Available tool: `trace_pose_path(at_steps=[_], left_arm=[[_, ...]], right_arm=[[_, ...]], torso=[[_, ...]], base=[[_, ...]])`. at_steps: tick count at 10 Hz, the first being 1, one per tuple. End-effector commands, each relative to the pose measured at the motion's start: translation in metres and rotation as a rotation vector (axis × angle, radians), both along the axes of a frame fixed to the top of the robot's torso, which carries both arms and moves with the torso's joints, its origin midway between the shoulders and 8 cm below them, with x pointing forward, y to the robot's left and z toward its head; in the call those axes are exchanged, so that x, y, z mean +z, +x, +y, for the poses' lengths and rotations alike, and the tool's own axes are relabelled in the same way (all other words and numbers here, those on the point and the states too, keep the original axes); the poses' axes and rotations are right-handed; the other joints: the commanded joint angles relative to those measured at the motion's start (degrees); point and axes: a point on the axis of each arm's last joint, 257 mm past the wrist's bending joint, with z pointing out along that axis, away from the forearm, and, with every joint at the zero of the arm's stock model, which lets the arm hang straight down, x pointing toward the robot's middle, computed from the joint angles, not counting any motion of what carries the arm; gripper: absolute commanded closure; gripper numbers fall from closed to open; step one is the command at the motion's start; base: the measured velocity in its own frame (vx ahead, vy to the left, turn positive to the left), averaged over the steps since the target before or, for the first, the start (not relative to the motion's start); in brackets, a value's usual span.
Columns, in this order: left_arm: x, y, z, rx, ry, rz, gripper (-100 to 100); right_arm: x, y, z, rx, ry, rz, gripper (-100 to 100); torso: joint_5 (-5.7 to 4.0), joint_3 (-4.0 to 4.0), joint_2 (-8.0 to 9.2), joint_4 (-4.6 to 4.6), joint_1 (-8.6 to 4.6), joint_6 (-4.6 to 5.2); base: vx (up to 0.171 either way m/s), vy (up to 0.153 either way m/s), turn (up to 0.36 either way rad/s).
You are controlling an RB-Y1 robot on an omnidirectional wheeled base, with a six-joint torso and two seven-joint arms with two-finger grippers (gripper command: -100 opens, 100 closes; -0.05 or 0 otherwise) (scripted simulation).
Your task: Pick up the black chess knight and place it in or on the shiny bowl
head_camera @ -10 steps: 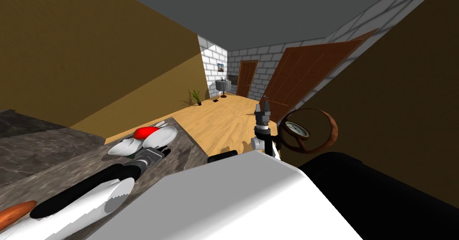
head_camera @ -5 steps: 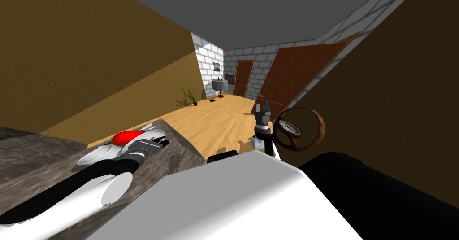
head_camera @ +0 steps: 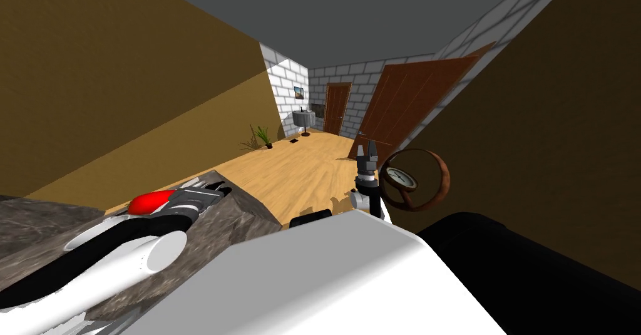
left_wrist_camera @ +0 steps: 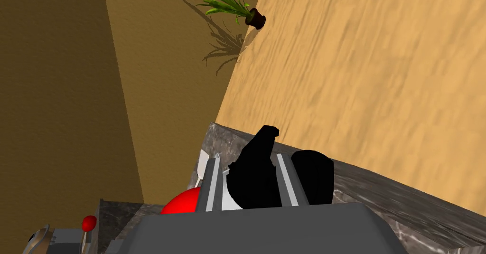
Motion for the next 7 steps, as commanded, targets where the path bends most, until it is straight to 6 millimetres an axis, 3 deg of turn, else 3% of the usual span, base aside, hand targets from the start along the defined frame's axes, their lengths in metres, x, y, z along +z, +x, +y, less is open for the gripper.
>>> trace_pose_path(at_steps=[1, 4, 7], left_arm=[[0.008, 0.006, 0.007, 0.018, -0.006, -0.043, 100], [0.019, 0.017, 0.016, 0.045, -0.013, -0.105, 100], [0.027, 0.031, 0.030, 0.078, -0.005, -0.166, 100]], right_arm=[[0.000, 0.000, 0.000, 0.000, 0.000, 0.000, 0], [0.000, 0.000, 0.000, 0.000, 0.000, 0.000, 0], [0.000, 0.000, 0.000, 0.000, 0.000, 0.000, 0]], torso=[[0.00, 0.00, 0.00, 0.00, 0.00, 0.00], [0.03, 0.05, 0.07, 0.03, 0.16, -0.04], [0.07, 0.07, 0.12, 0.03, 0.38, -0.08]], base=[[0.019, -0.041, -0.024], [0.026, -0.020, -0.008], [0.017, 0.032, 0.035]])
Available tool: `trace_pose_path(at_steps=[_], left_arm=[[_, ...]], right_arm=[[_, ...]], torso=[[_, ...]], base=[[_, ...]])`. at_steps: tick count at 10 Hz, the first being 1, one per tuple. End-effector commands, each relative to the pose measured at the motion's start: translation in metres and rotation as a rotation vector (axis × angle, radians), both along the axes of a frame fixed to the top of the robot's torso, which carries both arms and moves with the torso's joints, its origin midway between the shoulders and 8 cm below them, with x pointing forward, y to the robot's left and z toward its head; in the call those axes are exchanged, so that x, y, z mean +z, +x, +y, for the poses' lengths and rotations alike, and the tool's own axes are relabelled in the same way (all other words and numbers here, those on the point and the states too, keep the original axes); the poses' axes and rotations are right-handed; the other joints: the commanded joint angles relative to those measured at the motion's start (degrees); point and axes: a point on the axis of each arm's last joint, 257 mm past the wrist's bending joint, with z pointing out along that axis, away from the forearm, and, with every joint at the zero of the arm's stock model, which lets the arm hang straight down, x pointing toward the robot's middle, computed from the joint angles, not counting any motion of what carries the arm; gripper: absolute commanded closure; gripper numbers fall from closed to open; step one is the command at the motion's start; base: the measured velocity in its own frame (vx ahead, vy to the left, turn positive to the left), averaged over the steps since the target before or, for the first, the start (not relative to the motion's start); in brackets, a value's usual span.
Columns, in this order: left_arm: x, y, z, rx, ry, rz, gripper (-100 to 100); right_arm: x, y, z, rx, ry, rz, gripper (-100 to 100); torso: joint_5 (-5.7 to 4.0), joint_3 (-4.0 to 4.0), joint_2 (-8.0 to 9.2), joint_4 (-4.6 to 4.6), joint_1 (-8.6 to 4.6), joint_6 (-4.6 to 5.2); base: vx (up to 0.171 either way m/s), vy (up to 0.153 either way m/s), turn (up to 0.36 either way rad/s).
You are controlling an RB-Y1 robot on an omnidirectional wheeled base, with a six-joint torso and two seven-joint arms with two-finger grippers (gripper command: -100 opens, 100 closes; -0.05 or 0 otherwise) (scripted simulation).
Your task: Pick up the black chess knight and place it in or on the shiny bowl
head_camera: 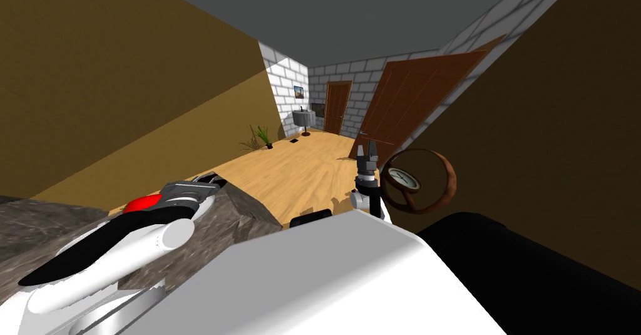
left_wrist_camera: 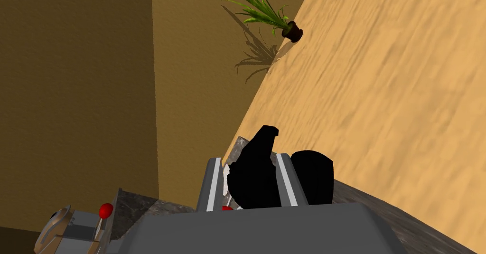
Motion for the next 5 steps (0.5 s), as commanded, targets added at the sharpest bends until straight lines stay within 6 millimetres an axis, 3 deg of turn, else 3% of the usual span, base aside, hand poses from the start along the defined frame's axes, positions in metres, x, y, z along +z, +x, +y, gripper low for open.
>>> trace_pose_path(at_steps=[1, 5], left_arm=[[0.002, 0.006, 0.004, 0.012, 0.011, -0.017, 100], [-0.005, 0.020, 0.015, 0.027, 0.053, -0.013, 100]], right_arm=[[0.000, 0.000, 0.000, 0.000, 0.000, 0.000, 0], [0.000, 0.000, 0.000, 0.000, 0.000, 0.000, 0]], torso=[[0.00, 0.00, 0.00, 0.00, 0.00, 0.00], [0.04, 0.04, 0.09, 0.00, 0.35, -0.07]], base=[[0.007, 0.079, 0.062], [0.004, 0.125, 0.088]])
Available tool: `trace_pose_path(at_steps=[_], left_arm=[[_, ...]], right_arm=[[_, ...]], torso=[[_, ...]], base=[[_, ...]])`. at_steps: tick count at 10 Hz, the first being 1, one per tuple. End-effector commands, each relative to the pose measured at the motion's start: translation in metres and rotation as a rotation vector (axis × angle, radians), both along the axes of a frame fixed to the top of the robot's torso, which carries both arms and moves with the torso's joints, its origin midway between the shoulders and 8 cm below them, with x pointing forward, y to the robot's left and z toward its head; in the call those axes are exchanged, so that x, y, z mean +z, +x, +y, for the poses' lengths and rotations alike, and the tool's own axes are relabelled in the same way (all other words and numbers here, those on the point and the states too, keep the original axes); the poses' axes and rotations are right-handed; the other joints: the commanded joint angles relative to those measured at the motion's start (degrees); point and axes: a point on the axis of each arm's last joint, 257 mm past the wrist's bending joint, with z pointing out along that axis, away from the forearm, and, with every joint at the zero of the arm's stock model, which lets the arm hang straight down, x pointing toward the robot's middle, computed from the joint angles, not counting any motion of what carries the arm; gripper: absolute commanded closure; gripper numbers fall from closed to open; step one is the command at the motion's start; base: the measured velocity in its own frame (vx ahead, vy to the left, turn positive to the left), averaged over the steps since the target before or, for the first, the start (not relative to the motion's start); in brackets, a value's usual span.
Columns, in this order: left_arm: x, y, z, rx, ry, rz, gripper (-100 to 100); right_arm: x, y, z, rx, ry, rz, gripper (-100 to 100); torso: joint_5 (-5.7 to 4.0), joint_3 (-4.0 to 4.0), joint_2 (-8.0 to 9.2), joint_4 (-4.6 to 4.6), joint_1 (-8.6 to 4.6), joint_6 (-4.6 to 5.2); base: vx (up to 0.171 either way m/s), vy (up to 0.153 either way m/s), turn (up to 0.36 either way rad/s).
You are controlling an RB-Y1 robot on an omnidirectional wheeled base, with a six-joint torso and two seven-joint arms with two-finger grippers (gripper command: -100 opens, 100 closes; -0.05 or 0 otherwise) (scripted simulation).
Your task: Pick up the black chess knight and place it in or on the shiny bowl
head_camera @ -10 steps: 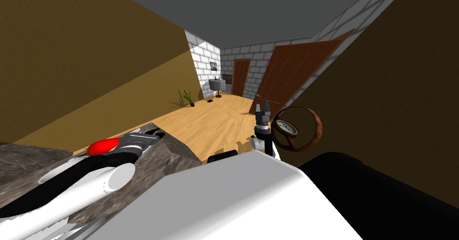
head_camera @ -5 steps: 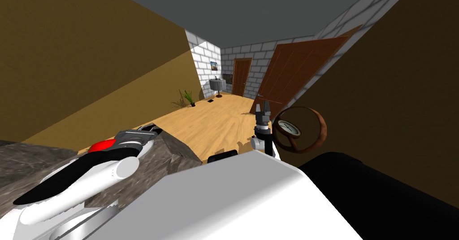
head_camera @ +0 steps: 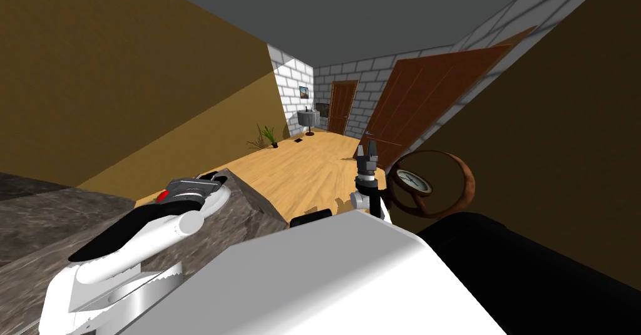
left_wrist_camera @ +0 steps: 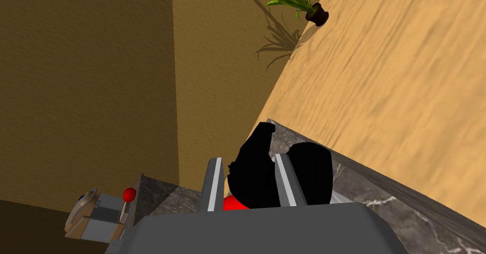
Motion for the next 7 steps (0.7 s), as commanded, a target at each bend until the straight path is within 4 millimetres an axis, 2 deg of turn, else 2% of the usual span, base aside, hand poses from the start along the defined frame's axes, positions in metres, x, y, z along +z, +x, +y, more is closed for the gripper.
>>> trace_pose_path(at_steps=[1, 4, 5, 6, 7], left_arm=[[-0.006, 0.006, 0.004, 0.000, 0.027, 0.017, 100], [-0.020, 0.013, 0.004, -0.009, 0.064, 0.060, 100], [-0.017, 0.011, 0.004, -0.006, 0.052, 0.049, 100], [-0.018, 0.011, 0.005, -0.005, 0.055, 0.052, -100], [-0.018, 0.011, 0.005, -0.005, 0.055, 0.052, -100]], right_arm=[[0.000, 0.000, 0.000, 0.000, 0.000, 0.000, 0], [0.000, 0.000, 0.000, 0.000, 0.000, 0.000, 0], [0.000, 0.000, 0.000, 0.000, 0.000, 0.000, 0], [0.000, 0.000, 0.000, 0.000, 0.000, 0.000, 0], [0.000, 0.000, 0.000, 0.000, 0.000, 0.000, 0]], torso=[[0.00, 0.00, 0.00, 0.00, 0.00, 0.00], [-0.03, 0.04, 0.09, 0.00, -0.05, -0.02], [-0.05, 0.05, 0.10, 0.00, -0.05, -0.01], [-0.13, 0.06, 0.12, 0.01, -0.47, 0.07], [-0.20, 0.05, 0.10, 0.01, -0.69, 0.07]], base=[[-0.014, 0.163, 0.115], [-0.012, 0.145, 0.095], [-0.016, 0.041, -0.019], [0.000, 0.000, 0.000], [0.000, 0.000, 0.000]])
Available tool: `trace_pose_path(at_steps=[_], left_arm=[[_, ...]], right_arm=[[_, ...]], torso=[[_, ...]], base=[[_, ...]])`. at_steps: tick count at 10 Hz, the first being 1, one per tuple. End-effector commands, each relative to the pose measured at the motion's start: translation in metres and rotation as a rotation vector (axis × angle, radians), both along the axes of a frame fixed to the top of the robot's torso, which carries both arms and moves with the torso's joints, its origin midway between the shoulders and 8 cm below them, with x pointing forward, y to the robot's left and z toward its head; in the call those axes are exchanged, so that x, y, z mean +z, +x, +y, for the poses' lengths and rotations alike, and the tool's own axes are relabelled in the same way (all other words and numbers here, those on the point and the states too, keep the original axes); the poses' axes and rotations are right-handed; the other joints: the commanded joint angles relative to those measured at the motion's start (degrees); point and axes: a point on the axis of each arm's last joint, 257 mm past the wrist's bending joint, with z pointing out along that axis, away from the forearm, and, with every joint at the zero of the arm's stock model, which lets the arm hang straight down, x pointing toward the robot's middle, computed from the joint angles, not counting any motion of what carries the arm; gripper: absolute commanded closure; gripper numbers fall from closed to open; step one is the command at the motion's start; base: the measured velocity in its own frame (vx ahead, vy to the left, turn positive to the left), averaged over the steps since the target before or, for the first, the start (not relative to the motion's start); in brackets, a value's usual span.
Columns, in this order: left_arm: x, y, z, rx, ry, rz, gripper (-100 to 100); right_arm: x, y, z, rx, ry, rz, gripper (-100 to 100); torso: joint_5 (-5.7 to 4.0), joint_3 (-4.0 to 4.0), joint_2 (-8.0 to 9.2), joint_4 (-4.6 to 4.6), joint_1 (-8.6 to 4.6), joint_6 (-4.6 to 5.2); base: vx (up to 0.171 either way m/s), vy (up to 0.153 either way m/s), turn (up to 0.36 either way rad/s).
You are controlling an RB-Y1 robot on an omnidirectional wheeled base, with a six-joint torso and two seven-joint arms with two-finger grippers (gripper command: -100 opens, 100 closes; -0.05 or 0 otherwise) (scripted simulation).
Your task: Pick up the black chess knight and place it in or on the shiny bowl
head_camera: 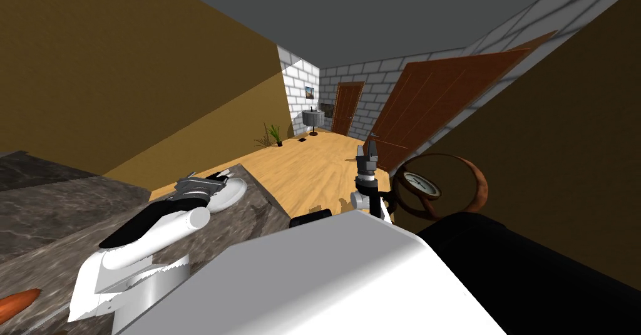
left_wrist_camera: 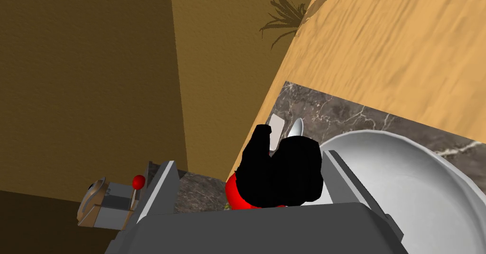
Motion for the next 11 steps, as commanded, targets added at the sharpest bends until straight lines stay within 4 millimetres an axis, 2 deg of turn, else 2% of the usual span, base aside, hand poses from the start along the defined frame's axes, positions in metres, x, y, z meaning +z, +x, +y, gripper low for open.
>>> trace_pose_path(at_steps=[1, 3, 4, 5, 7, 8, 9, 10, 11], left_arm=[[0.000, 0.000, 0.000, 0.000, 0.000, 0.000, -100], [0.000, 0.000, 0.000, 0.000, 0.000, 0.000, -100], [0.000, 0.000, 0.000, 0.000, 0.000, 0.000, 0], [0.000, 0.023, -0.014, -0.053, 0.002, -0.010, -100], [-0.007, 0.040, -0.016, -0.060, -0.024, -0.007, -100], [-0.004, 0.057, -0.031, -0.110, -0.012, -0.018, -100], [-0.008, 0.067, -0.032, -0.116, -0.020, -0.013, -100], [-0.007, 0.078, -0.036, -0.123, -0.035, -0.020, -100], [-0.019, 0.080, -0.034, -0.120, -0.050, 0.000, -100]], right_arm=[[0.000, 0.000, 0.000, 0.000, 0.000, 0.000, 0], [0.000, 0.000, 0.000, 0.000, 0.000, 0.000, 0], [0.000, 0.000, 0.000, 0.000, 0.000, 0.000, 0], [0.000, 0.000, 0.000, 0.000, 0.000, 0.000, 0], [0.000, 0.000, 0.000, 0.000, 0.000, 0.000, 0], [0.000, 0.000, 0.000, 0.000, 0.000, 0.000, 0], [0.000, 0.000, 0.000, 0.000, 0.000, 0.000, 0], [0.000, 0.000, 0.000, 0.000, 0.000, 0.000, 0], [0.000, 0.000, 0.000, 0.000, 0.000, 0.000, 0]], torso=[[0.00, 0.00, 0.00, 0.00, 0.00, 0.00], [-0.01, -0.01, -0.01, 0.00, -0.03, 0.00], [-0.01, -0.01, -0.01, 0.00, -0.03, 0.00], [-0.01, -0.01, -0.01, 0.00, -0.03, 0.00], [-0.04, 0.01, 0.03, 0.01, -0.19, -0.02], [-0.04, 0.00, 0.00, 0.00, -0.16, 0.03], [-0.03, 0.00, 0.00, 0.00, -0.14, -0.06], [-0.04, 0.01, 0.02, 0.00, -0.18, 0.00], [-0.04, 0.00, 0.00, 0.00, -0.15, 0.04]], base=[[0.000, 0.000, 0.000], [0.000, 0.000, 0.000], [0.000, 0.000, 0.000], [-0.013, -0.037, 0.304], [-0.017, -0.043, 0.185], [-0.014, -0.032, 0.345], [-0.024, -0.047, 0.268], [-0.015, -0.028, -0.018], [-0.002, -0.003, -0.060]])
